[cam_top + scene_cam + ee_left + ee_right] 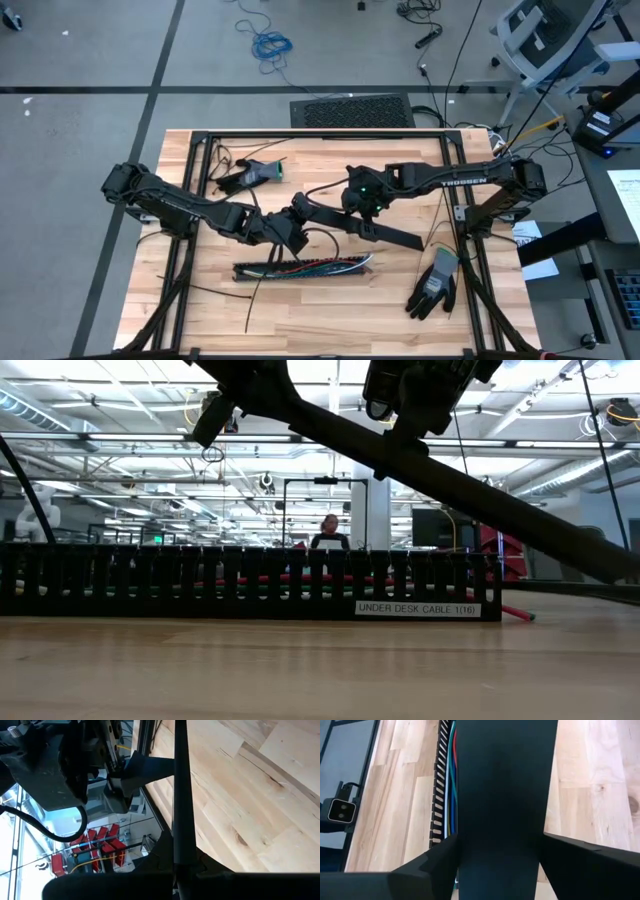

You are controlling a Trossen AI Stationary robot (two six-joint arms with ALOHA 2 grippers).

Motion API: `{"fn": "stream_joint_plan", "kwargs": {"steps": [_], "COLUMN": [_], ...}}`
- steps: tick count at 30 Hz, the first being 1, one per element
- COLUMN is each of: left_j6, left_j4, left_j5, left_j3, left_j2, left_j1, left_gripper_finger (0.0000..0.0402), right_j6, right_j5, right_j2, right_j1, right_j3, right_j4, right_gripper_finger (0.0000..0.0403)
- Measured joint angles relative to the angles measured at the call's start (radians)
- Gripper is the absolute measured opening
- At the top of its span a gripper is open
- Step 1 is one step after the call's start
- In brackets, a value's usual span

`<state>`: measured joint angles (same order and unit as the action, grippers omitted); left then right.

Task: Ziptie cables
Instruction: Close the black cable duct

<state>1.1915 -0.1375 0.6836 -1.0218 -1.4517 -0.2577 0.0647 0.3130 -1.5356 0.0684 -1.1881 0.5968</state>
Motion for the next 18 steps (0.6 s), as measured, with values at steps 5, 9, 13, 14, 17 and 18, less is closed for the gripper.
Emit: {"fn": "stream_joint_plan", "kwargs": {"steps": [5, 9, 13, 14, 17, 18], "left_j6": [-0.005, -0.009, -0.054, -0.054, -0.055, -0.056], "left_j4": [-0.002, -0.001, -0.008, -0.01, -0.019, -0.023], "left_j5": [-0.008, -0.01, 0.007, 0.009, 0.009, 0.009], "left_j3": [0.0, 0.0, -0.01, -0.016, -0.039, -0.047], "left_j2": [0.0, 0.0, 0.0, 0.001, 0.009, 0.01], "left_j1": [0.0, 0.0, -0.012, -0.015, -0.024, -0.025], "left_gripper_finger": [0.0, 0.0, 0.0, 0.0, 0.0004, 0.0008], "right_j6": [-0.008, -0.021, -0.032, -0.037, -0.054, -0.055], "right_j5": [0.005, 0.005, 0.007, 0.008, 0.012, 0.013], "right_j2": [0.0, 0.0, 0.0, 0.001, 0.004, 0.004], "right_j1": [0.005, 0.005, 0.004, 0.004, 0.004, 0.003], "right_j3": [0.0, 0.0, -0.003, -0.003, -0.005, -0.005], "right_j4": [0.009, 0.015, 0.027, 0.03, 0.035, 0.036], "right_gripper_finger": [0.0213, 0.0213, 0.0211, 0.0211, 0.021, 0.021]}}
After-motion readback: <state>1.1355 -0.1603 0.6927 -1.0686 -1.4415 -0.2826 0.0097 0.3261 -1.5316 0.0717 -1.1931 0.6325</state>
